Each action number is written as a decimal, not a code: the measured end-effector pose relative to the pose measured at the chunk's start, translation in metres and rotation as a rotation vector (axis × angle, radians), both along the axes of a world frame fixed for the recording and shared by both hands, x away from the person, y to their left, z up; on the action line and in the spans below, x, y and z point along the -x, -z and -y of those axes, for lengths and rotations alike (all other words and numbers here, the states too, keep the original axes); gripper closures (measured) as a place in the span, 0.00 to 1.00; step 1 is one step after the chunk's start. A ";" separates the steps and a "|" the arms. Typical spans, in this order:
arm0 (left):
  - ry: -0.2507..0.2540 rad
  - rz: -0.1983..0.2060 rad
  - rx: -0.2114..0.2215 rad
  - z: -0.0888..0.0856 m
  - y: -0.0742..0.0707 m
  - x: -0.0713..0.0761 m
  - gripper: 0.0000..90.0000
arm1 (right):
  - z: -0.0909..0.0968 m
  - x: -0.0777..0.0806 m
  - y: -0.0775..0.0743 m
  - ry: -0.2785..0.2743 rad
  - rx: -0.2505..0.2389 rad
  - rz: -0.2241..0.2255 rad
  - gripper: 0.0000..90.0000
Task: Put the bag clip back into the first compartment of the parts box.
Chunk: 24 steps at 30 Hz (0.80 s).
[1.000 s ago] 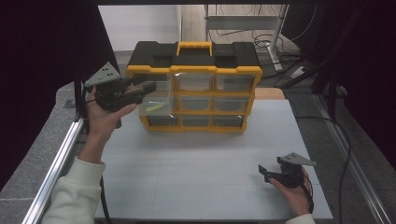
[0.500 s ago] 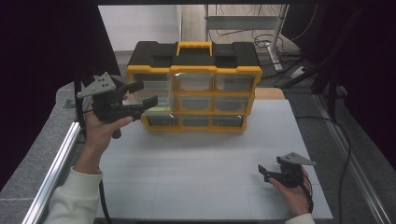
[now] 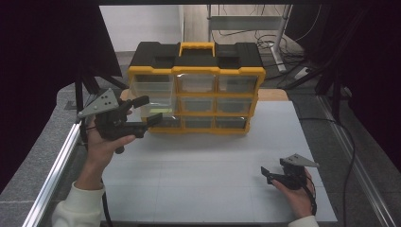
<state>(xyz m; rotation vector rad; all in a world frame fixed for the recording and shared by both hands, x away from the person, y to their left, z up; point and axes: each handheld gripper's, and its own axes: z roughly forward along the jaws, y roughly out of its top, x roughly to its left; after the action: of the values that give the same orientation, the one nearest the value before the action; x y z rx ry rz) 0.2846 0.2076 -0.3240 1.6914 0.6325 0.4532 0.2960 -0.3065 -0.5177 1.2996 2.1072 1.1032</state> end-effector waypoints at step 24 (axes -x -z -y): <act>0.039 0.014 -0.015 0.009 0.020 0.025 0.27 | 0.002 0.003 -0.001 0.005 -0.001 0.005 0.15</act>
<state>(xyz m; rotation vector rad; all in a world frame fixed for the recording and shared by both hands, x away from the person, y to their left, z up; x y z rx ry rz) 0.2593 0.1981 -0.3439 1.7104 0.5863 0.4426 0.2928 -0.3084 -0.5169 1.3004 2.0994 1.1043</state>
